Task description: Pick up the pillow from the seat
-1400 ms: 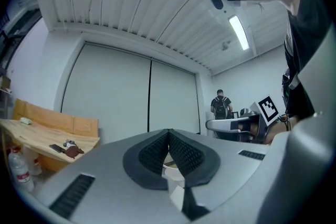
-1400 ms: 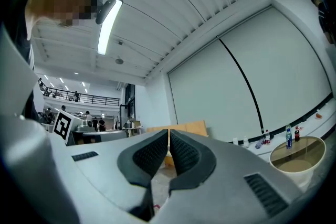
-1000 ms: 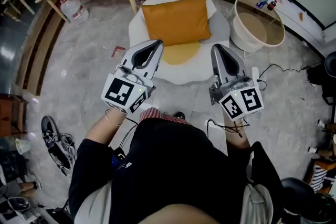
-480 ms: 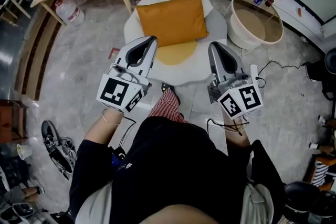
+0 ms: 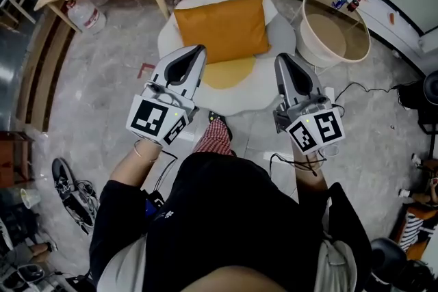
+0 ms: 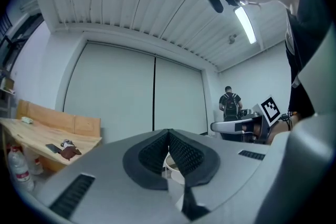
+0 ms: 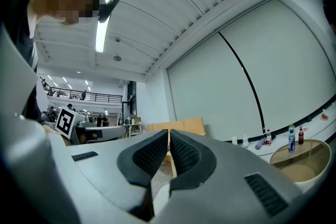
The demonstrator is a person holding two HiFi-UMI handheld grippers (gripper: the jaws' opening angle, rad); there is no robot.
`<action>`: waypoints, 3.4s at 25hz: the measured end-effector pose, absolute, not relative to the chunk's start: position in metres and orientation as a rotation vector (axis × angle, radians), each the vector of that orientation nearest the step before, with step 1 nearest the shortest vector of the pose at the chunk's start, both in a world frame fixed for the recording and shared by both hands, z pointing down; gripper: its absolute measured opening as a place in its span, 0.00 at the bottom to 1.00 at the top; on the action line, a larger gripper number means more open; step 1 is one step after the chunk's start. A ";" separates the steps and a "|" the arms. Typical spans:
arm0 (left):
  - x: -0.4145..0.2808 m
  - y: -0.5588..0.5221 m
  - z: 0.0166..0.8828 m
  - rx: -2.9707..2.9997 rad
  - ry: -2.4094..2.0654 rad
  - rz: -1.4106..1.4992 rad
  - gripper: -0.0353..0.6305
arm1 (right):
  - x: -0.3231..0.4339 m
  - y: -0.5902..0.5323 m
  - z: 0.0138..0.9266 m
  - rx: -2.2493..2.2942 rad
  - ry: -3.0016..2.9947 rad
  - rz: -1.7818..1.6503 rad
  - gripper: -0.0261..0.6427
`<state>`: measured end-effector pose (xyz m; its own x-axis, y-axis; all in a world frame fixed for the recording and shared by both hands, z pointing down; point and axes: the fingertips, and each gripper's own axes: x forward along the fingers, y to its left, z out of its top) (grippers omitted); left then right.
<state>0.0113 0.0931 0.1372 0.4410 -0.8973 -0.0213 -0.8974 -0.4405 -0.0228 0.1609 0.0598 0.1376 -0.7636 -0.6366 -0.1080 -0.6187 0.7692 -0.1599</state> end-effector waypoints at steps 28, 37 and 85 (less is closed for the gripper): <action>-0.013 -0.029 0.147 -2.656 1.647 0.012 0.07 | 0.135 -0.057 0.150 -0.982 2.827 -0.200 0.08; -0.041 -0.070 0.158 -2.680 1.645 0.030 0.07 | 0.111 -0.103 0.156 -1.015 2.847 -0.194 0.08; -0.055 -0.180 0.216 -2.528 1.773 -0.069 0.07 | 0.090 -0.246 0.237 -0.849 3.036 -0.286 0.08</action>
